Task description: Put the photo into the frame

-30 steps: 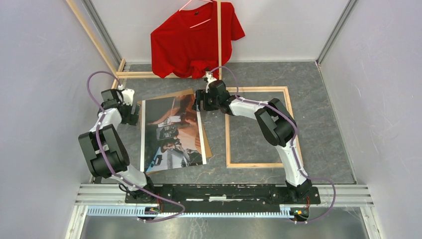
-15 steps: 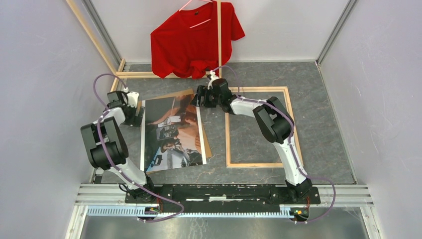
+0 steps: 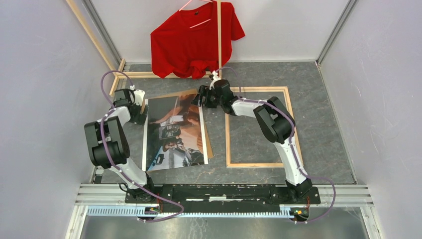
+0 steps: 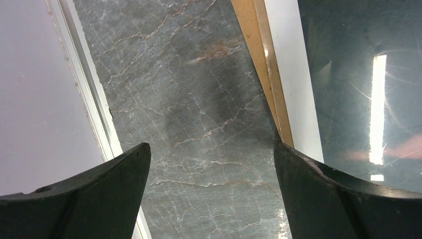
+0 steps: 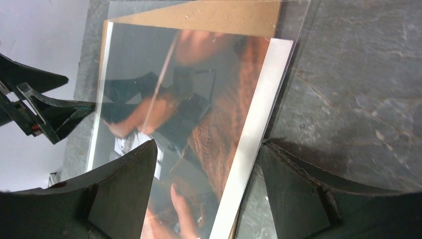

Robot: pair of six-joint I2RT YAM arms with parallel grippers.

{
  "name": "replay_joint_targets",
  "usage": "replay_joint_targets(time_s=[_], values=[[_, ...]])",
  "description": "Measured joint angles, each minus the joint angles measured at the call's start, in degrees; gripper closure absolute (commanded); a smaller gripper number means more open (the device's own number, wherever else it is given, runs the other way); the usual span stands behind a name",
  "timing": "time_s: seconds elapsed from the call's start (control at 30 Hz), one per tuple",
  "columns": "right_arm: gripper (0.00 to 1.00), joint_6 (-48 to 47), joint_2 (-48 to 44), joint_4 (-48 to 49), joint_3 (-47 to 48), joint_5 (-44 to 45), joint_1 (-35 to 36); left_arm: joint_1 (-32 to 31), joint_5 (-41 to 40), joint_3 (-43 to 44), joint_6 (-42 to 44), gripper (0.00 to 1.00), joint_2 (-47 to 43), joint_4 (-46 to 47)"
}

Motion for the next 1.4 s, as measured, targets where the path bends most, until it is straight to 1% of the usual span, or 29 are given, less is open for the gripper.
replay_joint_targets(time_s=[0.23,0.53,0.63,0.7,1.1,1.17,1.2,1.33,1.4], values=[[0.19,-2.3,-4.0,-2.8,-3.5,2.5,0.8,-1.2,-0.1,-0.4,0.0,0.0,0.0,1.4],[0.19,-5.1,-10.0,-4.5,-3.8,4.1,3.1,-1.3,-0.2,-0.7,0.0,0.0,0.0,2.2],[0.26,-5.3,-11.0,-4.6,-3.8,4.2,3.6,-1.3,-0.2,-0.7,0.0,0.0,0.0,2.3],[0.27,-5.4,-11.1,-4.6,-3.8,4.3,3.6,-1.3,-0.1,-0.7,0.0,0.0,0.0,2.3],[0.25,-1.1,-11.0,-0.8,-5.2,-1.8,3.3,-1.4,-0.1,-1.1,0.0,0.0,-0.1,2.9],[0.3,-0.9,-10.6,-0.6,-5.2,-2.4,3.1,-1.4,-0.1,-1.2,0.0,0.0,-0.2,3.0],[0.35,-0.8,-10.3,-0.6,-5.2,-2.5,3.1,-1.4,-0.1,-1.2,0.0,0.0,-0.2,3.0],[0.66,-0.3,-8.5,-1.0,-5.2,-2.8,2.7,-1.4,-0.1,-1.2,0.0,0.0,-0.2,3.0],[0.8,0.0,-7.8,-1.6,-5.2,-3.2,2.5,-1.4,-0.1,-1.2,0.0,0.0,-0.2,3.0]])
